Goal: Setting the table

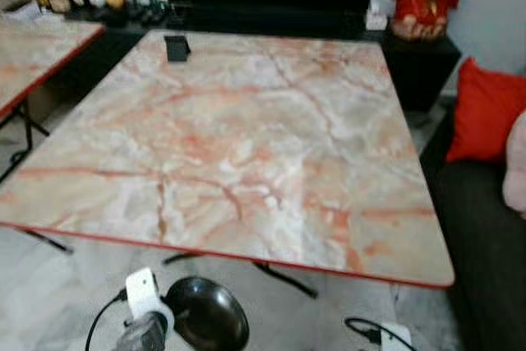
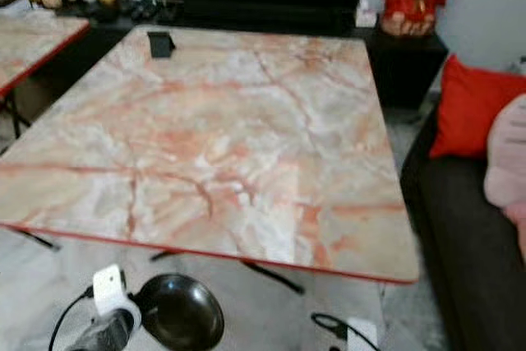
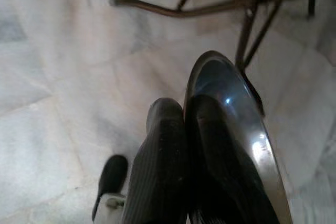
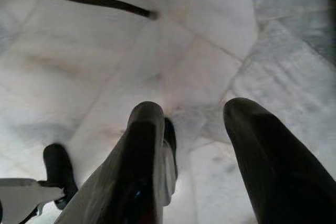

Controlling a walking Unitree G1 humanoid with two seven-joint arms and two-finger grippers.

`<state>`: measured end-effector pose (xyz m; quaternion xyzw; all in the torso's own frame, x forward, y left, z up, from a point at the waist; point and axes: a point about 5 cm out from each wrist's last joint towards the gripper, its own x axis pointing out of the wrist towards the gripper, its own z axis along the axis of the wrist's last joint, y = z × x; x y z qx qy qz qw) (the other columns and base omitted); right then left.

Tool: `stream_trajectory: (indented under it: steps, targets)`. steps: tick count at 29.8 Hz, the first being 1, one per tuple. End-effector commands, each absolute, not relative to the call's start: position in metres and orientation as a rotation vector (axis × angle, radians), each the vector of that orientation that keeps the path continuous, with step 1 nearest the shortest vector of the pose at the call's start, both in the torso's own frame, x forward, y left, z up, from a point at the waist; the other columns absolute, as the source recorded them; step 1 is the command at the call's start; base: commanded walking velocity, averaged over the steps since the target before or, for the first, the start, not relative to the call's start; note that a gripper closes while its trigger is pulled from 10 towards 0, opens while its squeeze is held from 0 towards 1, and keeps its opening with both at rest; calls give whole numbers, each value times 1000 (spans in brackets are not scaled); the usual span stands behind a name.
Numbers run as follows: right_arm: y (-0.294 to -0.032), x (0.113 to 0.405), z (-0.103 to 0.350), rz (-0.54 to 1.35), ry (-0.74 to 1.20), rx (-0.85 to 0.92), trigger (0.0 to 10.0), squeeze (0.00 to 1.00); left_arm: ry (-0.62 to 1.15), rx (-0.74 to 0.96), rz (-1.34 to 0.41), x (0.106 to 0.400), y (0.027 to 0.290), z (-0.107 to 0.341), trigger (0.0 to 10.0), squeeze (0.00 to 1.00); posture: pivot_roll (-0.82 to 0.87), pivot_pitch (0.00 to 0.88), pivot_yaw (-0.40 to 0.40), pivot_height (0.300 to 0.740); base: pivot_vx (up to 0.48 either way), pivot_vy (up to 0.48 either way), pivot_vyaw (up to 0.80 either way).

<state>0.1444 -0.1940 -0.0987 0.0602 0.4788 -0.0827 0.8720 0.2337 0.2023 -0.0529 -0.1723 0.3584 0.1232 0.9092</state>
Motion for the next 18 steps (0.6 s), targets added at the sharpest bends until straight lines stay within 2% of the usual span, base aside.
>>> stream_trajectory:
  steps: [1,10,18]
  targets:
    - [-187,144,-100,-166,1003,150,10000,0,752,-330,254,231,210,-53,10000,0,-13,0,-5,740,0,0,-775]
    - [-186,143,-100,-162,1007,148,10000,0,766,-327,233,228,208,-56,10000,0,-10,0,-3,740,0,0,-744]
    - [-187,144,-100,-160,1001,144,10000,0,763,-325,255,227,210,-56,10000,0,-11,0,-6,740,0,0,0]
